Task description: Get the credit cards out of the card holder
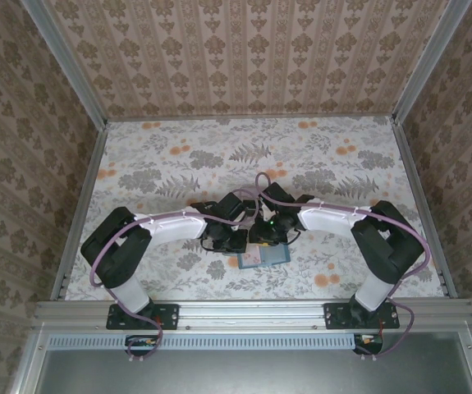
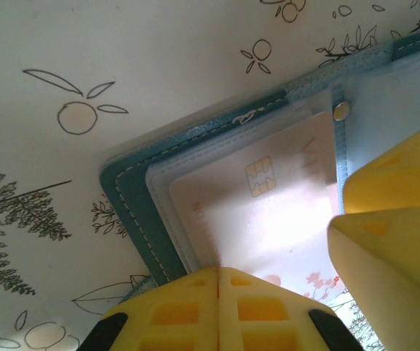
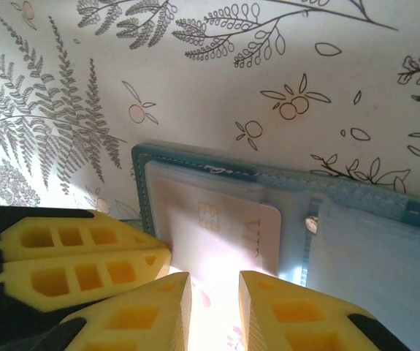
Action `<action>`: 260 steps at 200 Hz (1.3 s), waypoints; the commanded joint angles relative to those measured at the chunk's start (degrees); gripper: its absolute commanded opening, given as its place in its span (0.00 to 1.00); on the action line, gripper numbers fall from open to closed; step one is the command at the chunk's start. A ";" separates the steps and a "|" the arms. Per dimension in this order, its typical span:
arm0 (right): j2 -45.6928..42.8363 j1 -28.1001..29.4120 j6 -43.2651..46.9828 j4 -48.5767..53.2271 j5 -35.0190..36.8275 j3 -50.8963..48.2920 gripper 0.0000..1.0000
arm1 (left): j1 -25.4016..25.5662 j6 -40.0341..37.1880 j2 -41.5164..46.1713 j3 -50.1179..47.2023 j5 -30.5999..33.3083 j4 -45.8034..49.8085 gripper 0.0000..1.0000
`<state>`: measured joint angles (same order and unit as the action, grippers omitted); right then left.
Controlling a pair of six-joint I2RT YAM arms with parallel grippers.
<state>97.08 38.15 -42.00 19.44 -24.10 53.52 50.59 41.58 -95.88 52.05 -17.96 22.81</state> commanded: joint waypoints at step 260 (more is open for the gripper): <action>-1.23 0.65 2.12 3.68 2.74 -1.22 0.27 | 2.30 -1.23 -2.60 6.68 3.42 8.05 0.08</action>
<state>94.98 38.68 -39.20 24.16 -19.03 52.73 52.56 40.88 -96.25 57.89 -15.18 28.71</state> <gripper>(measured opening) 0.275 0.079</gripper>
